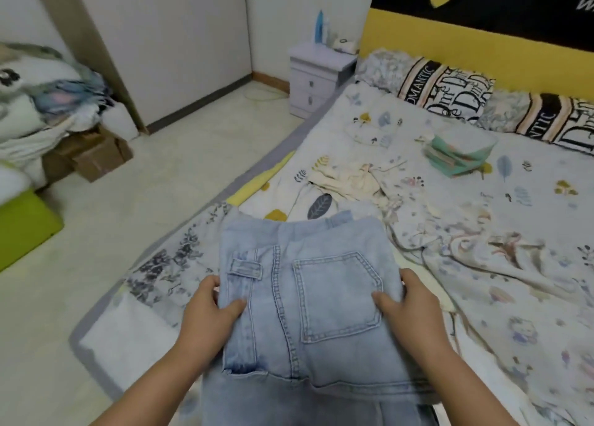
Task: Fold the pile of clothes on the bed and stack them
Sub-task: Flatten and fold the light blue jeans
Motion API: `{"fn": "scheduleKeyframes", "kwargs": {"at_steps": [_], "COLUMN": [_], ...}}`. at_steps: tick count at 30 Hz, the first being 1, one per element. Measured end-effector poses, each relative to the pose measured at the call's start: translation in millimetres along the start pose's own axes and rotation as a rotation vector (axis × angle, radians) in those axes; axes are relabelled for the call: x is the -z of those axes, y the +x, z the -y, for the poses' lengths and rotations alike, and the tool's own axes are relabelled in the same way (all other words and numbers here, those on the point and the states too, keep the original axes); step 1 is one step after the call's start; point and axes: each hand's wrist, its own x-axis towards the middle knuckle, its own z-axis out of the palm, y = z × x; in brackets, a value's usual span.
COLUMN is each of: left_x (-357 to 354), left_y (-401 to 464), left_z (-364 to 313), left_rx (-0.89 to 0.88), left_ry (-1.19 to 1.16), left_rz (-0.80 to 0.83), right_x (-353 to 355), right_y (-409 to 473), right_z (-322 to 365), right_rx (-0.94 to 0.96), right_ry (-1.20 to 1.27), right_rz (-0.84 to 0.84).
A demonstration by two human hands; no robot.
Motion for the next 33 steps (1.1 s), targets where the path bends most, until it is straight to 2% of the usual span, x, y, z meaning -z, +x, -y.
{"fn": "scheduleKeyframes", "kwargs": {"at_steps": [8,15,26,31,33], "left_x": [81.9,90.4,40.6,34.9,39.2], "left_y": [72.9,120.9,150.7,159.7,160.6], "left_z": [47.2,89.6,148.3,177.9,179.4], "left_rx": [0.090,0.166,0.440,0.499,0.503], "left_ry": [-0.045,-0.118,-0.322,-0.312,-0.205], "left_rz": [-0.206,-0.398,-0.624,-0.575,-0.577], "right_x": [-112.2,-192.8,-299.2,-335.1,-344.8], "right_y": [73.9,138.9,214.1,224.0,218.1], "right_z": [97.5,146.2,147.6,127.7,123.5], "right_rx": [0.152,0.302,0.477,0.364,0.360], "right_ry": [-0.089,-0.216,-0.327,-0.440,-0.518], "right_rz": [0.174,0.285,0.514,0.455,0.373]}}
